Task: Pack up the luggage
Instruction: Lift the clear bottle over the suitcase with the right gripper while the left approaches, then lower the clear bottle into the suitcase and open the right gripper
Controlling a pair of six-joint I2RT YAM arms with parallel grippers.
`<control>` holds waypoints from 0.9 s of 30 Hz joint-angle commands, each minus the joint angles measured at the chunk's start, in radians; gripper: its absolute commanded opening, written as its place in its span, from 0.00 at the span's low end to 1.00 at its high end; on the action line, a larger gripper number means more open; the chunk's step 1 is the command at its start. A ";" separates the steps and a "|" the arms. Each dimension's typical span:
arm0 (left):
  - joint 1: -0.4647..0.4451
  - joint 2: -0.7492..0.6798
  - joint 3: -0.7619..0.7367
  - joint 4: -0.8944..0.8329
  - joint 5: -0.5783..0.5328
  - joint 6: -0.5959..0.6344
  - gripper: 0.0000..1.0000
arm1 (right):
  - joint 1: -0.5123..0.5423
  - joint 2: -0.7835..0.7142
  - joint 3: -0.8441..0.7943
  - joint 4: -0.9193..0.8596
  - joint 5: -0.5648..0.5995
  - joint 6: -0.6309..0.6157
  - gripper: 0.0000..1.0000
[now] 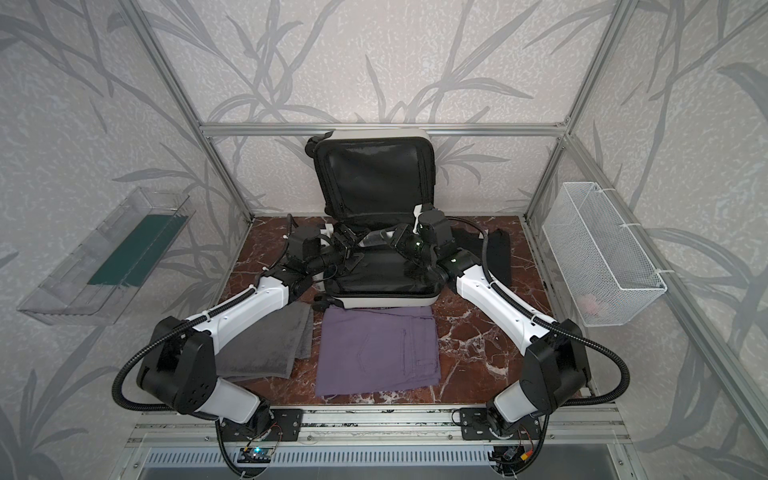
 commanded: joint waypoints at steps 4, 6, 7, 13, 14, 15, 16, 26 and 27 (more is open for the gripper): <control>0.016 0.071 0.052 0.102 0.013 -0.070 0.95 | -0.012 0.033 -0.047 0.195 -0.070 0.091 0.21; 0.022 0.099 0.058 0.132 0.014 -0.088 0.90 | -0.014 0.048 -0.062 0.218 -0.086 0.105 0.21; 0.024 0.110 0.060 0.146 0.015 -0.094 0.87 | -0.017 0.055 -0.069 0.228 -0.089 0.111 0.21; 0.028 0.182 0.071 0.207 0.027 -0.115 0.64 | -0.042 0.118 -0.111 0.314 -0.139 0.162 0.21; 0.028 0.190 0.072 0.210 0.027 -0.113 0.60 | -0.045 0.132 -0.119 0.331 -0.144 0.175 0.21; 0.028 0.197 0.071 0.210 0.025 -0.107 0.59 | -0.051 0.147 -0.125 0.349 -0.151 0.185 0.21; 0.028 0.203 0.069 0.208 0.024 -0.101 0.58 | -0.055 0.161 -0.128 0.365 -0.158 0.195 0.21; 0.027 0.240 0.034 0.154 -0.026 -0.004 0.57 | -0.087 0.354 -0.141 0.467 -0.208 0.259 0.21; 0.025 0.247 0.034 0.144 -0.026 0.006 0.57 | -0.091 0.374 -0.139 0.475 -0.209 0.266 0.22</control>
